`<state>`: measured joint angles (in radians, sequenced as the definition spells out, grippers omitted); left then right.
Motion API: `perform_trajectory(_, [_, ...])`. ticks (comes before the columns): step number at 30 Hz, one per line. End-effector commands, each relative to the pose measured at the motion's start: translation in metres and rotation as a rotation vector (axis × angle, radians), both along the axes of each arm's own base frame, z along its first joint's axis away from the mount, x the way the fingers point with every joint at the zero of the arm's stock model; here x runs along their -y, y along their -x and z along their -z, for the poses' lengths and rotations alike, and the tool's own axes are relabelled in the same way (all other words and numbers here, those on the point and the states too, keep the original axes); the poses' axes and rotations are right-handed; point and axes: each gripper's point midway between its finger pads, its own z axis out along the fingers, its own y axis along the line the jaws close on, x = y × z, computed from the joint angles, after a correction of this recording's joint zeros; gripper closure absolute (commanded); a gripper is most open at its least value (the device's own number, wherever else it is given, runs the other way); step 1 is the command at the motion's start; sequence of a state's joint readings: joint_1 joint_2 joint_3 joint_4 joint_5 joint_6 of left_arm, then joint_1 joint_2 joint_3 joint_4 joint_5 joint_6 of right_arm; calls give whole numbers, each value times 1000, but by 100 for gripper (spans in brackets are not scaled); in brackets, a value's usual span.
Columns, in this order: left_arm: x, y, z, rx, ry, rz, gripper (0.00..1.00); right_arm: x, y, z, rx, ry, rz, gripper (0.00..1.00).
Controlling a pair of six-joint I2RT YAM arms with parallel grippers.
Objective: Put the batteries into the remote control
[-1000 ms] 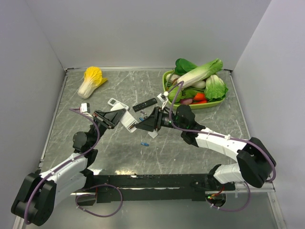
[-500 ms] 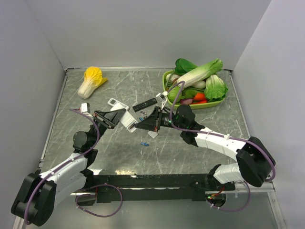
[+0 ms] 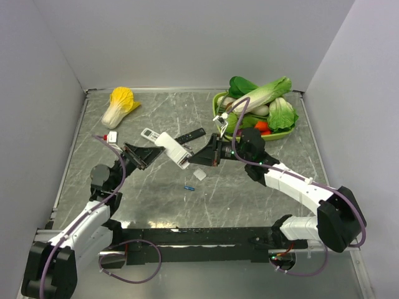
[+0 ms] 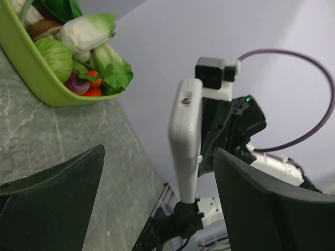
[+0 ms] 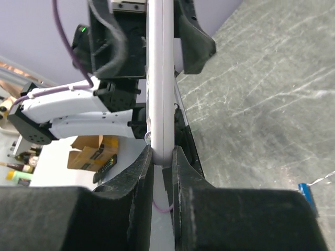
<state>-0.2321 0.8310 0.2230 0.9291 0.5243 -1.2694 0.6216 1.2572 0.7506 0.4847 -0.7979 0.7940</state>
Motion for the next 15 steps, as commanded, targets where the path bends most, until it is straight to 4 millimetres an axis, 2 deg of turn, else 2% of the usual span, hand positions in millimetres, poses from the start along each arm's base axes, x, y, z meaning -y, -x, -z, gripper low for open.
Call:
perform_trajectory(1, [8, 6, 0, 47, -180, 113, 11, 16, 11, -38, 142, -33, -104, 100])
perform_trajectory(5, [14, 17, -12, 118, -227, 214, 9, 30, 10, -39, 157, -4, -142, 100])
perform_trajectory(6, [16, 20, -21, 146, -237, 242, 8, 32, 10, -36, 150, 12, -148, 100])
perform_trajectory(7, [19, 27, -22, 158, -250, 296, 8, 34, 13, -31, 150, 37, -167, 100])
perform_trajectory(9, [23, 29, -27, 170, -261, 351, 7, 36, 13, -32, 161, 54, -183, 100])
perform_trajectory(15, [27, 26, -17, 116, -321, 441, 8, 35, 17, -32, 170, 65, -247, 100])
